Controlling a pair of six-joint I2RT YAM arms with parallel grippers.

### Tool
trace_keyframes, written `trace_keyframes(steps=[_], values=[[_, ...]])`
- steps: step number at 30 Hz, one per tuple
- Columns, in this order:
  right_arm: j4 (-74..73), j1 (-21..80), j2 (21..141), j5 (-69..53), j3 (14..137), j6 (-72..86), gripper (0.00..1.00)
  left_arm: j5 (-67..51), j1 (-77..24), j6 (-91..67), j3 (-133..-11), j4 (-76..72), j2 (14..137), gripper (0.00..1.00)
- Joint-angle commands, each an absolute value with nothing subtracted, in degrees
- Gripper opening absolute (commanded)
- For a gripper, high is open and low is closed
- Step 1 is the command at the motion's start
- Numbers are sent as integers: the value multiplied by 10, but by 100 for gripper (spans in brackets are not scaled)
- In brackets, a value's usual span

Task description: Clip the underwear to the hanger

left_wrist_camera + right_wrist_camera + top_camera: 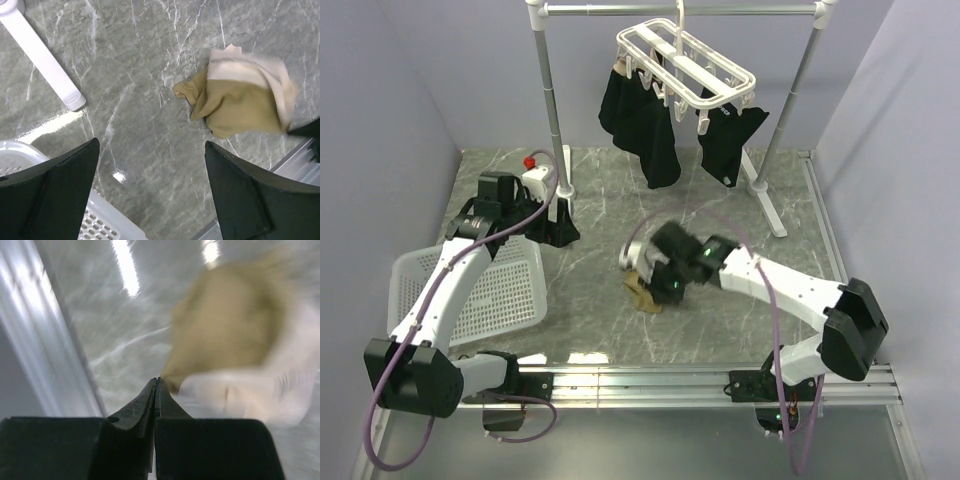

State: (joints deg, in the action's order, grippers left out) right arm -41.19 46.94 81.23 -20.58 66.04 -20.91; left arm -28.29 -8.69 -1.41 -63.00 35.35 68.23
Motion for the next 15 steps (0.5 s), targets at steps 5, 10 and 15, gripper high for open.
trace_keyframes(steps=[5,10,15], values=[[-382,548,791,-198,558,-241,0,-327,-91,59,-642,356,729,90],[-383,512,729,-199,551,-209,35,-302,-165,87,-624,340,751,90],[-401,298,692,-297,588,-171,53,-264,-275,103,-610,277,796,88]])
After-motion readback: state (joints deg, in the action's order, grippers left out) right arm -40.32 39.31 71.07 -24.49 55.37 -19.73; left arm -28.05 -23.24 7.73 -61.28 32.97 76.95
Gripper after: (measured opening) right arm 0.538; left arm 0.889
